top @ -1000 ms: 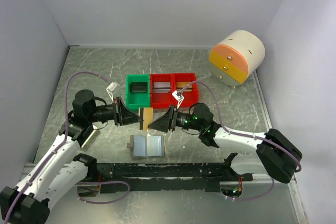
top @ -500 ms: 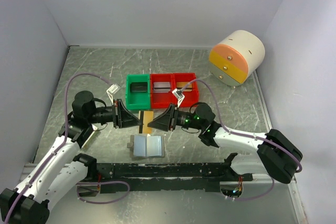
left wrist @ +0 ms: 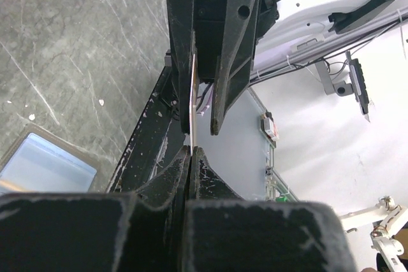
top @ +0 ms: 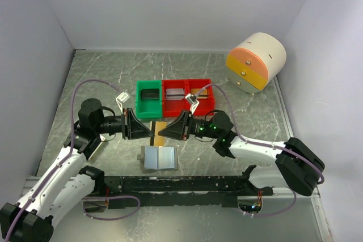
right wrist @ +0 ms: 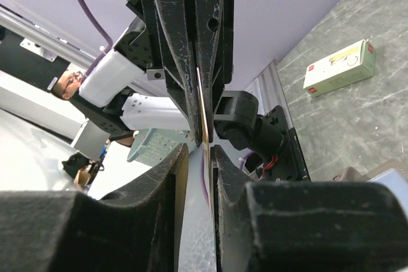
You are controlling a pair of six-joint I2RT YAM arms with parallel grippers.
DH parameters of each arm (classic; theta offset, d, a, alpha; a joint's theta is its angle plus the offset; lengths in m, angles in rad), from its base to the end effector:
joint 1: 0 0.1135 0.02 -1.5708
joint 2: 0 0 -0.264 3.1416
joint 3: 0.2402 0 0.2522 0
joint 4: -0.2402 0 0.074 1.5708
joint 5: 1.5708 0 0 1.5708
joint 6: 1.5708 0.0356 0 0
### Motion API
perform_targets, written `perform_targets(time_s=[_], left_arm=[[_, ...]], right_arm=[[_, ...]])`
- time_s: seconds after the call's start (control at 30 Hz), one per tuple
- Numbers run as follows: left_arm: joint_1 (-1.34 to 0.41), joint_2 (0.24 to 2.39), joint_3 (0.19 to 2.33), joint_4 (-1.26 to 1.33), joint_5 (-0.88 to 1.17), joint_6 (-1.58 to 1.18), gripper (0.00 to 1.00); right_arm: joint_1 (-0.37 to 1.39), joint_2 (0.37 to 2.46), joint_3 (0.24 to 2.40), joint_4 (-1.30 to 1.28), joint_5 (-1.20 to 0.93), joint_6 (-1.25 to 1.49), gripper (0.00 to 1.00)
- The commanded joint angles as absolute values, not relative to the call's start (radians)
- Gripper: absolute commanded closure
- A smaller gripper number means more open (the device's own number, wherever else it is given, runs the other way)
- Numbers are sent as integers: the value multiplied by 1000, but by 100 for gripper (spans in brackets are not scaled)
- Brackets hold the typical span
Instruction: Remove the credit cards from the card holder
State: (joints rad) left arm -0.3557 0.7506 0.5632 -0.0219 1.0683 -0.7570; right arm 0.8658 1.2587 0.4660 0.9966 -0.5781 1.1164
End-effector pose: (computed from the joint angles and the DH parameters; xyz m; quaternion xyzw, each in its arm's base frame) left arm 0.1466 -0.0877 0.2879 0.1807 0.7193 -0.6220 0.2511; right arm 0.1506 0.2070 0.2534 -0.1436 0.6281 0.7204 0.2565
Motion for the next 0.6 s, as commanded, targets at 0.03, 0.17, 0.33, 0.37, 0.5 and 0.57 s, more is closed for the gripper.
perform_targets(time_s=[0.03,0.17,0.33,0.37,0.5,0.57], left_arm=[[-351,724,532,81,1080,-816,93],[-351,720,537,83,1073,-815,93],[-351,721,543,66,1075,-799,93],[-351,723,543,65,1076,-797,93],[-351,724,547,38,1067,-781,92],[-351,720,559,-11,1042,-762,85]], right_arm=[[883,1277,495,1028,-599,1120,78],[885,1275,482,1049,-599,1124,84],[888,1277,483,1068,-608,1133,92],[888,1278,482,1083,-610,1138,97],[889,1278,480,1077,-596,1142,100],[888,1270,479,1056,-585,1133,100]])
